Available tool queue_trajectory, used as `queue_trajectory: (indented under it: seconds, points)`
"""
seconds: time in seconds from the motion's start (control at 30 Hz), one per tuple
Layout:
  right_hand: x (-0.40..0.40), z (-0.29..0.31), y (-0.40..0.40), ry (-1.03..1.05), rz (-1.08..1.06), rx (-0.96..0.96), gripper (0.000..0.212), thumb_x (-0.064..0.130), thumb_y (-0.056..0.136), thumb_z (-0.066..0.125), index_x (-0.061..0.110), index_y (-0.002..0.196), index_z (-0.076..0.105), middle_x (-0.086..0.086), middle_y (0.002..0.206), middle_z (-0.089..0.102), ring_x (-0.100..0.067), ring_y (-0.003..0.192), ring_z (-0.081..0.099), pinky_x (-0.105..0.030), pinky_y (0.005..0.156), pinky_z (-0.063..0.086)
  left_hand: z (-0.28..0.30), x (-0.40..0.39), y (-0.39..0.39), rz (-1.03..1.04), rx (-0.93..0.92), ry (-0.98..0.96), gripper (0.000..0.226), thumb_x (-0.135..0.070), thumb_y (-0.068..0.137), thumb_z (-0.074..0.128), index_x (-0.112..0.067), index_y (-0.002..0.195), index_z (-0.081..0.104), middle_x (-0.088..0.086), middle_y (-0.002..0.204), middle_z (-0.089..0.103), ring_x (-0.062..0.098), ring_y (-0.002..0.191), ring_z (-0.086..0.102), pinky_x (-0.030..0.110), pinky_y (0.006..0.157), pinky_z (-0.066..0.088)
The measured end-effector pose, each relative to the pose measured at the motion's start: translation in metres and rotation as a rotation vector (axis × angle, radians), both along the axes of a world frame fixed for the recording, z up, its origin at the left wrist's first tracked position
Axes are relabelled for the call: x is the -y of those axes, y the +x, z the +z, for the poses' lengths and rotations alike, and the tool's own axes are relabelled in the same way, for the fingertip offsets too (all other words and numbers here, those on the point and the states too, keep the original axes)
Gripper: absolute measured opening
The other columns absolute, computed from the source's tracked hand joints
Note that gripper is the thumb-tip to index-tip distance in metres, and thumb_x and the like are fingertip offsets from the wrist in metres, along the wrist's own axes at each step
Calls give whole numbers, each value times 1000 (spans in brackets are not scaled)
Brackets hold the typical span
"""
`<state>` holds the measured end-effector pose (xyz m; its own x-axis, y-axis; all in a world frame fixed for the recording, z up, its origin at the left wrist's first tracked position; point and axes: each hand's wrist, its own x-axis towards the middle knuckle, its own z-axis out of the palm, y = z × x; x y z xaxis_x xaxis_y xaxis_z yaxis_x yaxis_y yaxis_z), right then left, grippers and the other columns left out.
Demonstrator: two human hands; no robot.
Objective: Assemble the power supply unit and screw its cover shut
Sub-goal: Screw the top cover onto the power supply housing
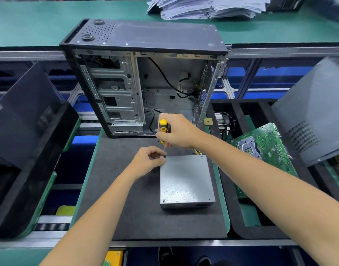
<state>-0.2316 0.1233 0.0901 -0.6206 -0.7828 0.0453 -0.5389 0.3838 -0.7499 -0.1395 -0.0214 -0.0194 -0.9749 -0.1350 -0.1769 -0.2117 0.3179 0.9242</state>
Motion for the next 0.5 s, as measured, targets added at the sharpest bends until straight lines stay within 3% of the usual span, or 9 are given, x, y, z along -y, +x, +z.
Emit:
queue_trajectory:
  seconds: [0.2,0.3,0.4,0.5]
  points:
    - [-4,3,3,-13,35,-19,14,12,90,60,14,96,48,-4,79,60,-12,58,67,-33,59,57,-1,-3,-2,45,-5,12,8,-13,81,74,-20,84,73,8,88,72,14,74,65,26,74,55]
    - [-4,10,1,71,85,-200,17,15,90,62,22,104,54,3,81,58,-14,70,58,-29,63,47,-2,-3,-1,93,65,133,9,-10,79,76,-17,84,75,9,88,73,15,77,67,27,75,57]
    - [-2,20,-1,218,166,-329,8,23,90,63,16,88,59,4,84,61,-13,77,53,-28,67,40,-2,-4,1,146,152,332,13,-6,77,77,-14,88,76,4,91,75,10,79,69,16,67,52]
    - [3,29,-1,361,232,-372,8,20,90,58,16,84,55,1,93,52,-19,87,52,-31,73,43,-1,-6,1,170,189,412,15,-5,77,76,-10,91,75,4,85,74,11,76,68,20,66,52]
